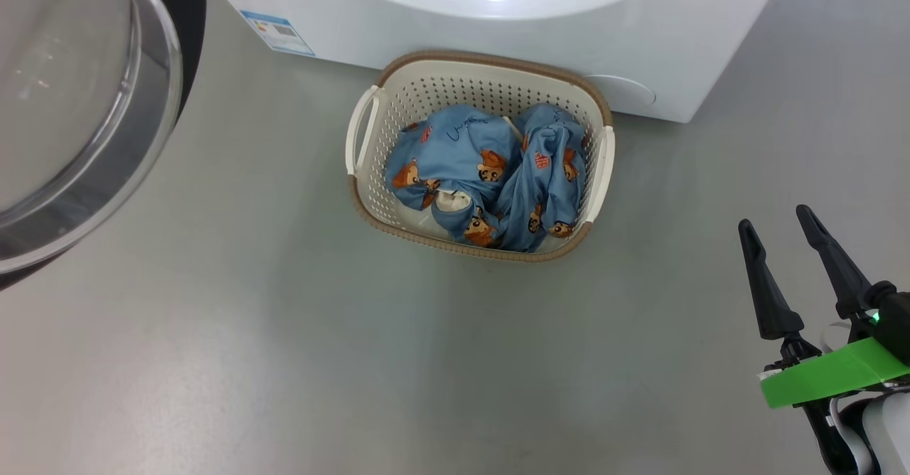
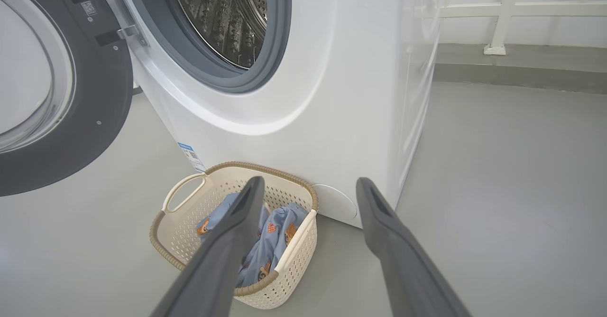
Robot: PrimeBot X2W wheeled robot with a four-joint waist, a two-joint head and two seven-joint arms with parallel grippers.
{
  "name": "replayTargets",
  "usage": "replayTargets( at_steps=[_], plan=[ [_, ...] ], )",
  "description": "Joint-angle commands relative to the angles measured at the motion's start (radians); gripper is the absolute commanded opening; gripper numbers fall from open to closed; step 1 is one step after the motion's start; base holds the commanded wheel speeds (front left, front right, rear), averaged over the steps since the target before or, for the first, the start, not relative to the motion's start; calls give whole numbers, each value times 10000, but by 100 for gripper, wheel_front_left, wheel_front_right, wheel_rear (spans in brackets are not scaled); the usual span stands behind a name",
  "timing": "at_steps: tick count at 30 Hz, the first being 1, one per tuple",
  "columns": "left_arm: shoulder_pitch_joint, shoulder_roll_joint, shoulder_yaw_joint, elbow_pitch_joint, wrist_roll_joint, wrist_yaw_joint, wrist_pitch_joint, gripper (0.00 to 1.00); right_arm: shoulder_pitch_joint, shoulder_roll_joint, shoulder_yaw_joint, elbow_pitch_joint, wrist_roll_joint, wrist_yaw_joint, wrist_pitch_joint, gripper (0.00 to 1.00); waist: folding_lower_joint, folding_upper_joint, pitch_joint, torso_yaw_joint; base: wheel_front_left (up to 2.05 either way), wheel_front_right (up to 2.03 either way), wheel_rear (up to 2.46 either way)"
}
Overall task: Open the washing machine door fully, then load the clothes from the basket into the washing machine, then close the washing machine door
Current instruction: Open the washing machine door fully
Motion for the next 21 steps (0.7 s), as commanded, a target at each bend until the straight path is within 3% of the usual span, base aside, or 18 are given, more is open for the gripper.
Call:
replayTargets(
  at_steps=[1,21],
  plan=[
    [-106,828,269,-64,138,3,-49,0,-161,-97,203,-233,-99,46,-120,100,0,0,101,-3,0,0,0],
    [-676,1067,673,772,697,102,-49,0,-328,-270,278,-276,-112,46,-120,100,0,0,254,-87,0,0,0]
  ],
)
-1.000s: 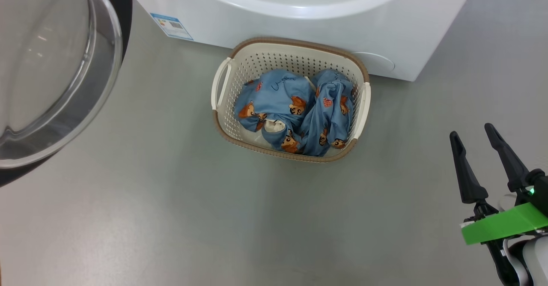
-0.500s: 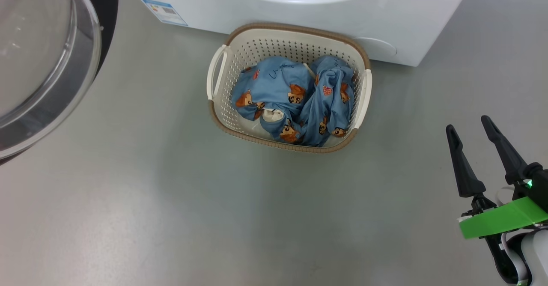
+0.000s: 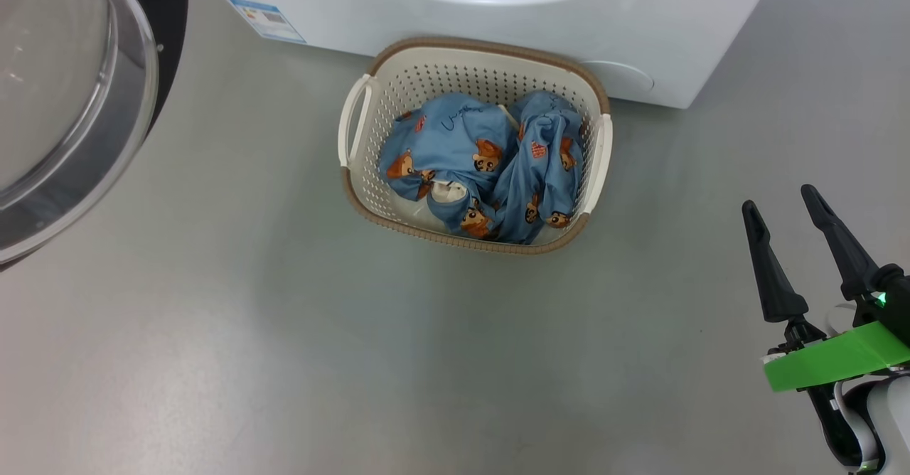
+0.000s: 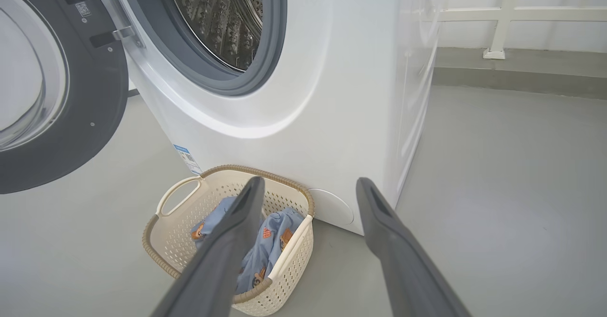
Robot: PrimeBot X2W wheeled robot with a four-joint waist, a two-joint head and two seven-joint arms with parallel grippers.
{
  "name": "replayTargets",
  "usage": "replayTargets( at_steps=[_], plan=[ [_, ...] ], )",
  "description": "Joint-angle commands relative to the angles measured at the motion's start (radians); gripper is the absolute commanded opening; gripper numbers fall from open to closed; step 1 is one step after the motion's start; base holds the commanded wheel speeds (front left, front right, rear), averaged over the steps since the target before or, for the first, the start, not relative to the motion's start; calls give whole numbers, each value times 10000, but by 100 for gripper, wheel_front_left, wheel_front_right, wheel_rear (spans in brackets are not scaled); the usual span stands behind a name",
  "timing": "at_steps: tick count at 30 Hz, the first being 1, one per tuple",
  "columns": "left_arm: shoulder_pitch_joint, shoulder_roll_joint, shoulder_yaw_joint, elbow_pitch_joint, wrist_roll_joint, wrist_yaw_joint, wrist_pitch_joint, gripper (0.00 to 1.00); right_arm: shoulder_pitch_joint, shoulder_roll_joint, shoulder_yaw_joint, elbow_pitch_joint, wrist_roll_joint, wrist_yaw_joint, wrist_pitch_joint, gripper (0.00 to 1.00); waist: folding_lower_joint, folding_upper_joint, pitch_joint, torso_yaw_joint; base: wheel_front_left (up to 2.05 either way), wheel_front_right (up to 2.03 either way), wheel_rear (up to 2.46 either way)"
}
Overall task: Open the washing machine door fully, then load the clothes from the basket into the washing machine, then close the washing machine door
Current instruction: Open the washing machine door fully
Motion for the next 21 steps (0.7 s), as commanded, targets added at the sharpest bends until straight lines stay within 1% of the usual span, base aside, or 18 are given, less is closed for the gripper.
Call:
replayTargets(
  at_steps=[1,4,10,20,21],
  plan=[
    [122,747,186,-207,93,-20,-49,0,64,-110,227,-208,-112,46,-118,100,0,0,-145,5,0,0,0],
    [281,598,128,-110,106,-153,-49,0,143,-64,207,-174,-103,46,-118,100,0,0,-338,37,0,0,0],
    [654,337,-66,-362,136,-396,-49,0,303,-25,183,-129,-71,46,-118,100,0,0,-722,124,0,0,0],
    [1773,-137,-372,-1378,-9,-639,-49,0,525,153,355,-37,-6,46,-118,100,0,0,-1692,81,0,0,0],
    [1898,-189,-415,-1487,-49,-650,-49,9,553,176,362,-26,6,46,-118,100,0,0,-1794,60,0,0,0]
  ],
)
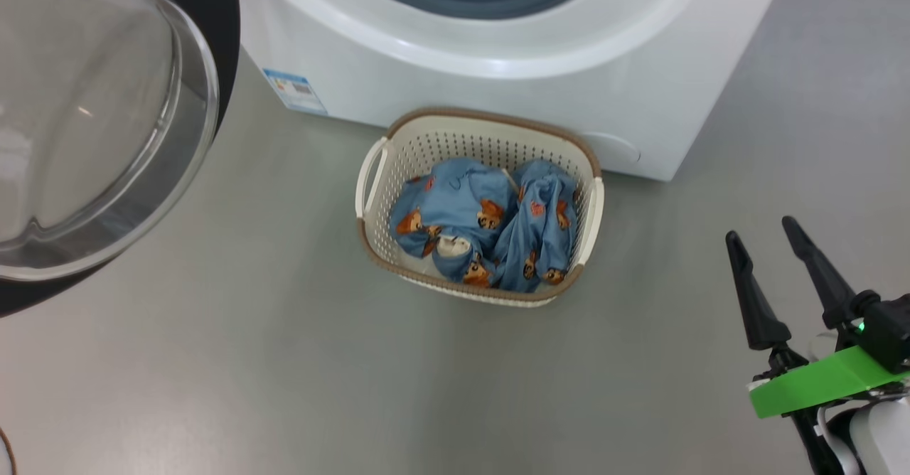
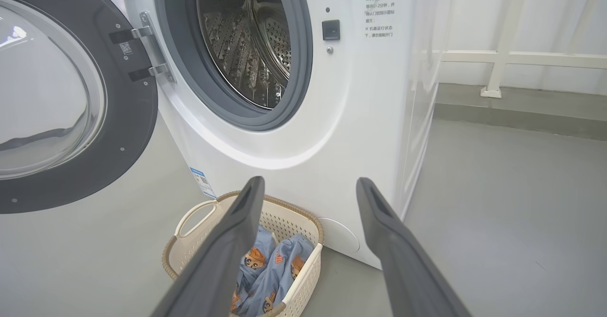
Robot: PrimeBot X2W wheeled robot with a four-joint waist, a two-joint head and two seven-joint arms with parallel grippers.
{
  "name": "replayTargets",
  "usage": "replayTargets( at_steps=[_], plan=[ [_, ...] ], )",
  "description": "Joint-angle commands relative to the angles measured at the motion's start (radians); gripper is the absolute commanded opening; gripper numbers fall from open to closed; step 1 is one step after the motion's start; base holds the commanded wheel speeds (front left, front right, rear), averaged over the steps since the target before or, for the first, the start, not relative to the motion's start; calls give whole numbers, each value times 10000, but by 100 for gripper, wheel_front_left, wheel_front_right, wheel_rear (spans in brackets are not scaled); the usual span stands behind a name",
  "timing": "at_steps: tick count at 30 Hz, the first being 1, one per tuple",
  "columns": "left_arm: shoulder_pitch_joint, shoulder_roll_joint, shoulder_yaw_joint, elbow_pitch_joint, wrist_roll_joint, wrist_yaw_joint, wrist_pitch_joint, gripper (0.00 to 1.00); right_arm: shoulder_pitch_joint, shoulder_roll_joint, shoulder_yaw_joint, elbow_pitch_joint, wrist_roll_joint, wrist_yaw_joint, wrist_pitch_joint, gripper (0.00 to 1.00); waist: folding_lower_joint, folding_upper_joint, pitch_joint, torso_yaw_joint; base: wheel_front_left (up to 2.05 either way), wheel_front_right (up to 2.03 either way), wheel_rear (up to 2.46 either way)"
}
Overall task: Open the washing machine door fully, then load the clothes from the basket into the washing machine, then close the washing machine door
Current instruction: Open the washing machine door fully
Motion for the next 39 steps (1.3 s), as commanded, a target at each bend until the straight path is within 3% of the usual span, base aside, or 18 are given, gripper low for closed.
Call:
replayTargets(
  at_steps=[1,2,3,4,5,12,25,39],
  plan=[
    [335,508,96,-408,-84,-17,-51,26,193,-53,249,-167,11,46,-105,100,1,0,-369,-77,0,0,0],
    [457,438,21,-547,-163,-25,-51,40,220,-28,253,-164,12,46,-105,100,1,0,-460,-109,0,0,0],
    [586,374,-71,-690,-238,-30,-51,48,250,0,257,-160,13,46,-105,100,1,0,-558,-144,0,0,0],
    [730,329,-230,-841,-307,-33,-51,78,280,25,267,-153,15,46,-105,100,1,0,-643,-187,0,0,0],
    [873,266,-400,-993,-436,-34,-51,100,307,49,276,-146,19,46,-105,100,1,0,-730,-232,0,0,0],
    [2109,-188,-1722,-2207,-1070,-38,-51,100,648,266,249,-159,36,46,-105,100,1,0,-1342,-764,0,0,0],
    [3255,-716,-3261,-3588,-1003,-39,-51,100,854,430,40,-240,56,46,-105,100,1,0,-1547,-1712,0,0,0],
    [3807,-1008,-4104,-3945,-1198,-40,-51,100,904,414,-54,-320,95,46,-105,100,1,0,-1608,-2457,0,0,0]
  ],
)
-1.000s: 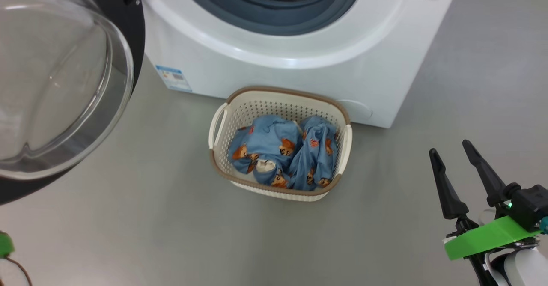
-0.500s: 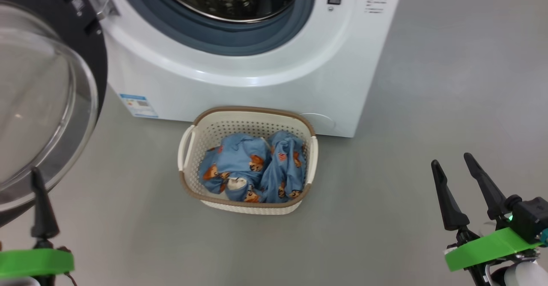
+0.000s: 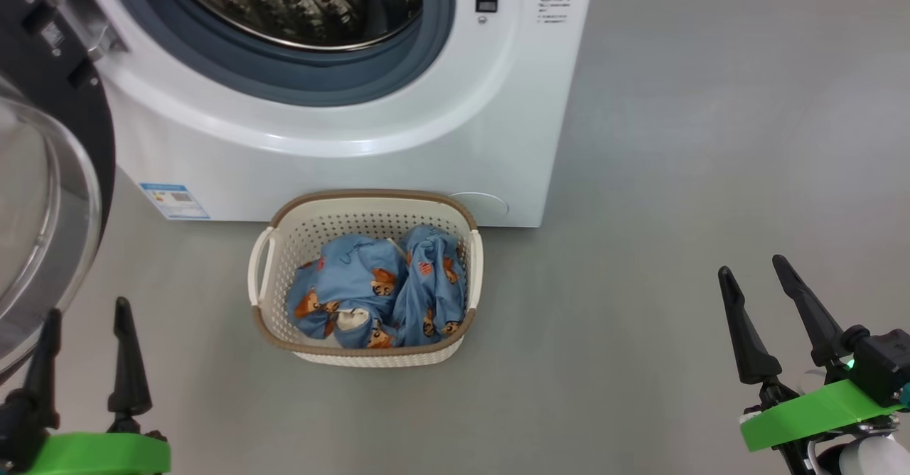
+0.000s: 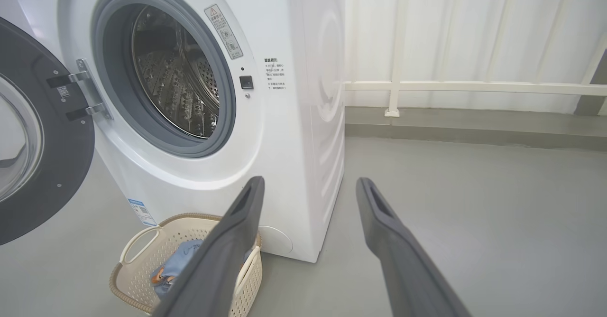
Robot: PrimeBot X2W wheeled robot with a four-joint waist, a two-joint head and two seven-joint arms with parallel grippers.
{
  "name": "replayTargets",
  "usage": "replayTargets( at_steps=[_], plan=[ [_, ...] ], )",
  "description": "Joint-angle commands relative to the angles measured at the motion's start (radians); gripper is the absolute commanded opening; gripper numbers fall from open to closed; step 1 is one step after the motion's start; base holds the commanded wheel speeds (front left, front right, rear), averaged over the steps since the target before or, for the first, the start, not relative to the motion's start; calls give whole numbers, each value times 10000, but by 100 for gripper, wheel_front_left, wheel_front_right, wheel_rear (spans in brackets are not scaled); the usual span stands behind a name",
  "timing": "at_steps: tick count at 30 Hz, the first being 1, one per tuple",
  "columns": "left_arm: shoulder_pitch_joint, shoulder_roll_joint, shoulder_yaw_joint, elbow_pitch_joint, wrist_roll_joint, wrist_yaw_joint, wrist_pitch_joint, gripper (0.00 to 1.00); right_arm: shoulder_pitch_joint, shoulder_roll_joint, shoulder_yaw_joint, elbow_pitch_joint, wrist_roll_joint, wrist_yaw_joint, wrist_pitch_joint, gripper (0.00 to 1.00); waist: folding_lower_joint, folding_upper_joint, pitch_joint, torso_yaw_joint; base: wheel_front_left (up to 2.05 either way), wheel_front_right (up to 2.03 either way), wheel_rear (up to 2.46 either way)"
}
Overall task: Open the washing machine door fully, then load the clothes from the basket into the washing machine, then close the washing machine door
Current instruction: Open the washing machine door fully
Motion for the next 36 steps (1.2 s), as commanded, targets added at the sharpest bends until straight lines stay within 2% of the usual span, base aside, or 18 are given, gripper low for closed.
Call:
replayTargets(
  at_steps=[1,21,36],
  plan=[
    [1,209,194,-343,-99,6,-51,100,45,-109,115,-264,63,46,-94,100,0,0,-33,-137,0,0,0],
    [917,77,-487,-928,-175,6,-51,100,358,15,135,-239,114,46,-94,100,0,0,-534,-932,0,0,0],
    [1315,101,-721,-1247,-227,6,-51,100,605,41,38,-262,155,46,-94,100,0,0,-765,-1113,0,0,0]
  ],
)
